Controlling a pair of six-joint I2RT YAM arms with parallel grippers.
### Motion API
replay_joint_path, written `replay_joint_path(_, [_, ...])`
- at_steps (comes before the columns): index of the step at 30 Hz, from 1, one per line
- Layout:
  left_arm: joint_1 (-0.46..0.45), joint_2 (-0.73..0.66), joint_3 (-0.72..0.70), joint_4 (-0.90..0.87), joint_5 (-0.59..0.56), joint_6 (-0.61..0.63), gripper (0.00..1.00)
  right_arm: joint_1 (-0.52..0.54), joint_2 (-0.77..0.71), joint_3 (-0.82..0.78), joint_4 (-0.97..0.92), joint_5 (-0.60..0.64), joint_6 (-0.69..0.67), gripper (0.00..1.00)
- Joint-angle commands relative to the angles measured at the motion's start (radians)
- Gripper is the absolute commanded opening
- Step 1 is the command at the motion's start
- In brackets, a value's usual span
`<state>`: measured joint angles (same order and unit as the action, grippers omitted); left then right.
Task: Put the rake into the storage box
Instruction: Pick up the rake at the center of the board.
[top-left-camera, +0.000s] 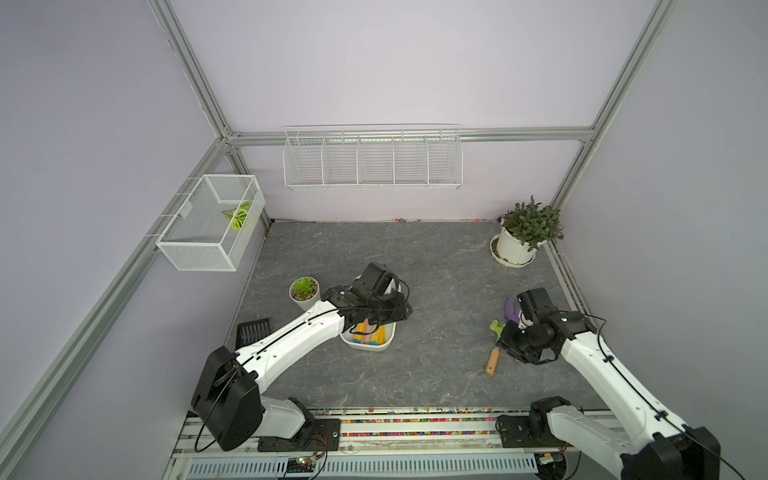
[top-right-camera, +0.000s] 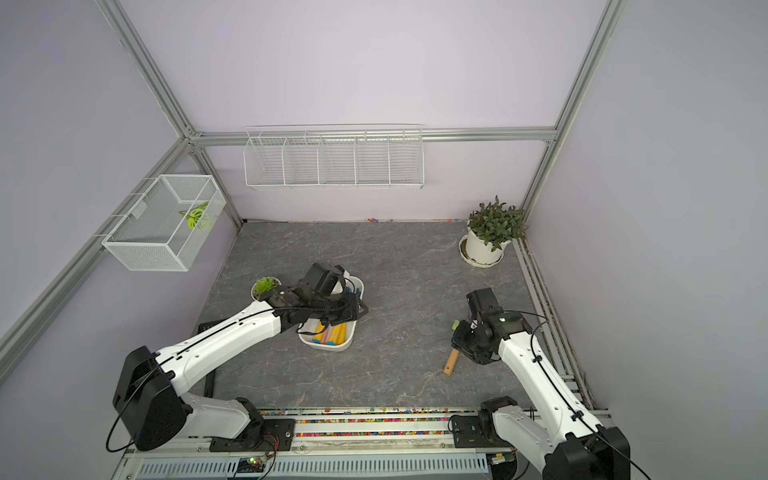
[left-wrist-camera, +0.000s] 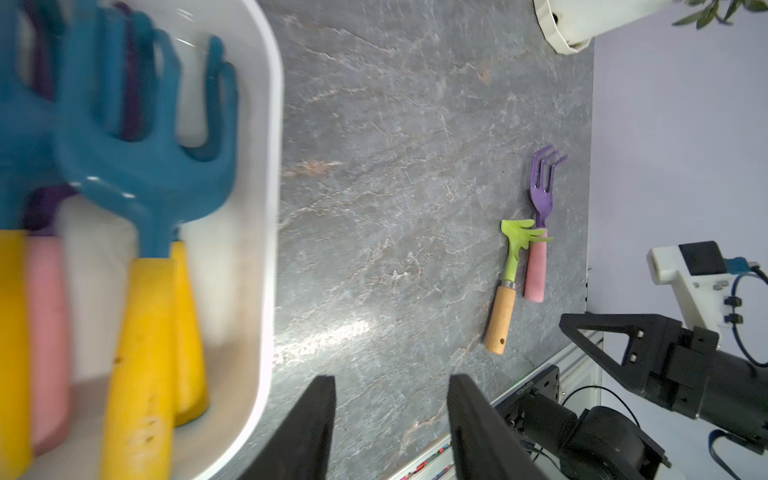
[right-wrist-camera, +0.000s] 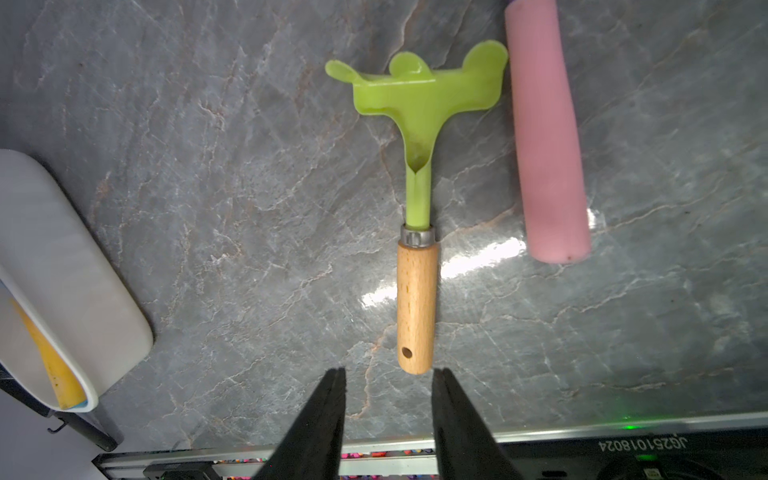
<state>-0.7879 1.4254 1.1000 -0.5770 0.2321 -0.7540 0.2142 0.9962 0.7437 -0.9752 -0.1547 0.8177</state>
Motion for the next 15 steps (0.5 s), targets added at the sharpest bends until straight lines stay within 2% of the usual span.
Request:
replay_joint_path(1, [-0.053, 0.061, 0.067, 0.013, -0.004, 0.038, 0.49, -0.005, -0.070, -0.018, -0.042, -0.001, 0.005, 0.41])
replay_joint_path(8, [-0.153, 0.219, 0.170, 0.022, 0.031, 0.070, 0.46, -0.006, -0.267, 0.061, -0.123, 0.016, 0.005, 0.43])
replay_joint_path(15, [-0.251, 0.411, 0.380, -0.084, 0.035, 0.179, 0.44, -0.006, -0.444, 0.209, -0.192, 0.050, 0.046, 0.45])
